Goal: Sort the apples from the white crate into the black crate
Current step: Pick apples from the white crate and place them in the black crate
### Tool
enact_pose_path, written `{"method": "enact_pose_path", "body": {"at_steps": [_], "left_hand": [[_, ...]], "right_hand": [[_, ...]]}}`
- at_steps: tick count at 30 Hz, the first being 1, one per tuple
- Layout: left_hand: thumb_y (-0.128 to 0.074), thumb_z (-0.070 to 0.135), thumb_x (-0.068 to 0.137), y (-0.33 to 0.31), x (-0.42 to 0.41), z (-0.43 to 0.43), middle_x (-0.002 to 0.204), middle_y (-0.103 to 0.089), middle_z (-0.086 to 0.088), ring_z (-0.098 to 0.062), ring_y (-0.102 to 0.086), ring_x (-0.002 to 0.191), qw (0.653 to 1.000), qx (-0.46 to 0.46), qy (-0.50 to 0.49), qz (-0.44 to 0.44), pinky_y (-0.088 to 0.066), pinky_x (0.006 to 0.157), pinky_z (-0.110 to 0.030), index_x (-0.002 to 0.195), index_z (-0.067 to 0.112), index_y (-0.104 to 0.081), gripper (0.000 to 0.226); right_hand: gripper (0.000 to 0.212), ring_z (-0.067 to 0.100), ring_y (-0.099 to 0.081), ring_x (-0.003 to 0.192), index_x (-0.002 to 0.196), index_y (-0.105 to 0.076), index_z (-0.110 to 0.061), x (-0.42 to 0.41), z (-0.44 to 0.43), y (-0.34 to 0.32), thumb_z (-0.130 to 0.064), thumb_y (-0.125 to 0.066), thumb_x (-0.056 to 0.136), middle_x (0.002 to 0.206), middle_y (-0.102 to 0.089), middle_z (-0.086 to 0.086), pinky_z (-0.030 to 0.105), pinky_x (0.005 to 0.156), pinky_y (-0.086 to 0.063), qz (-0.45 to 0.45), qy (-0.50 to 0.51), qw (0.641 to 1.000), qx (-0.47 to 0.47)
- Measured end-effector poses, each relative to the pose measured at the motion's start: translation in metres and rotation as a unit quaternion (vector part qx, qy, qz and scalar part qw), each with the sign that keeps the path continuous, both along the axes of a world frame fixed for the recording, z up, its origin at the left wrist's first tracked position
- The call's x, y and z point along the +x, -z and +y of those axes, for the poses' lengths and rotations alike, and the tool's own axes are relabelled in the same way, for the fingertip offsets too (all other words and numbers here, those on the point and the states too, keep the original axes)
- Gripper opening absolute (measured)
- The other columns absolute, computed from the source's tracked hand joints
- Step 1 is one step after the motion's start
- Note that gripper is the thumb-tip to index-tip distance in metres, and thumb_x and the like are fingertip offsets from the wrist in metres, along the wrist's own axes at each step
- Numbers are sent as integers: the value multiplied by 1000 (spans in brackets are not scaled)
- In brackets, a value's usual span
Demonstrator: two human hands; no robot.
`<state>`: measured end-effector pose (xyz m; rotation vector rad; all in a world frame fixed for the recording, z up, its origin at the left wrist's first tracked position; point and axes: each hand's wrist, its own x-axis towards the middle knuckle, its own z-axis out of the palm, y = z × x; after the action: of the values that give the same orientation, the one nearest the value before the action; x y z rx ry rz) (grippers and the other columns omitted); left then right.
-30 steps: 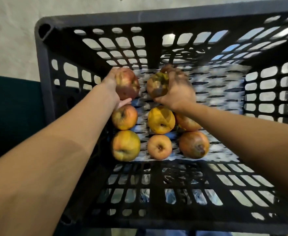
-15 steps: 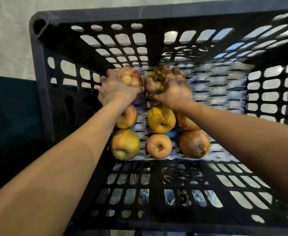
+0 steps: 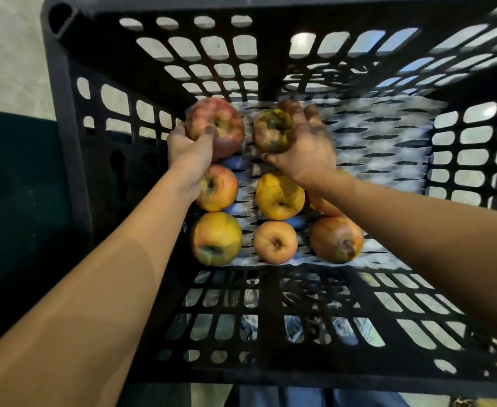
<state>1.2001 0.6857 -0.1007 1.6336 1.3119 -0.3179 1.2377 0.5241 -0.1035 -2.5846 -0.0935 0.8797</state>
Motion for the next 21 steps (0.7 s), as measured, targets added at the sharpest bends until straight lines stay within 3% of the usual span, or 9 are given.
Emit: {"method": "enact_pose_path", "body": {"at_steps": [4,8,12,17,21], "left_hand": [[-57,30,83,-1,-9,1,119,-62,-7,-24,-59,108,999,34,32,-1,-50,96,-41,127,17,-54,46],[-58,22,91,1,-10,-3,137,-49,-5,-20,-51,121,999,40,-4,-25,-43,104,-33,144,20,-35,58],[-57,17,93,6,-16,-3,138,-48,-3,-11,-47,121,997,42,-5,-67,-38,100,-21,145,18,-33,58],[-54,15,94,9,-17,1,142,-46,-4,-13,-44,127,997,32,22,-69,-37,107,-26,146,17,-30,57],[-51,23,96,2,-14,2,142,-46,-3,-20,-44,130,994,66,86,-17,-36,105,-29,148,22,-27,57]], "right_hand": [[81,32,-42,126,143,-32,-24,1,6,-4,-38,-72,74,140,-38,13,36,101,-40,3,-9,1000,16],[75,31,-46,122,141,-35,-22,-3,8,-6,-36,-72,76,136,-41,12,35,98,-40,-10,-3,1000,13],[83,31,-36,133,145,-27,-25,-9,7,-4,-37,-73,78,149,-30,12,35,106,-34,-3,43,999,25],[85,30,-31,135,148,-19,-21,-14,13,-3,-36,-70,81,148,-29,12,37,106,-33,-7,57,998,-5],[89,31,-28,137,149,-12,-21,-18,17,-5,-41,-68,82,149,-23,13,41,104,-36,8,52,998,-23]]}}
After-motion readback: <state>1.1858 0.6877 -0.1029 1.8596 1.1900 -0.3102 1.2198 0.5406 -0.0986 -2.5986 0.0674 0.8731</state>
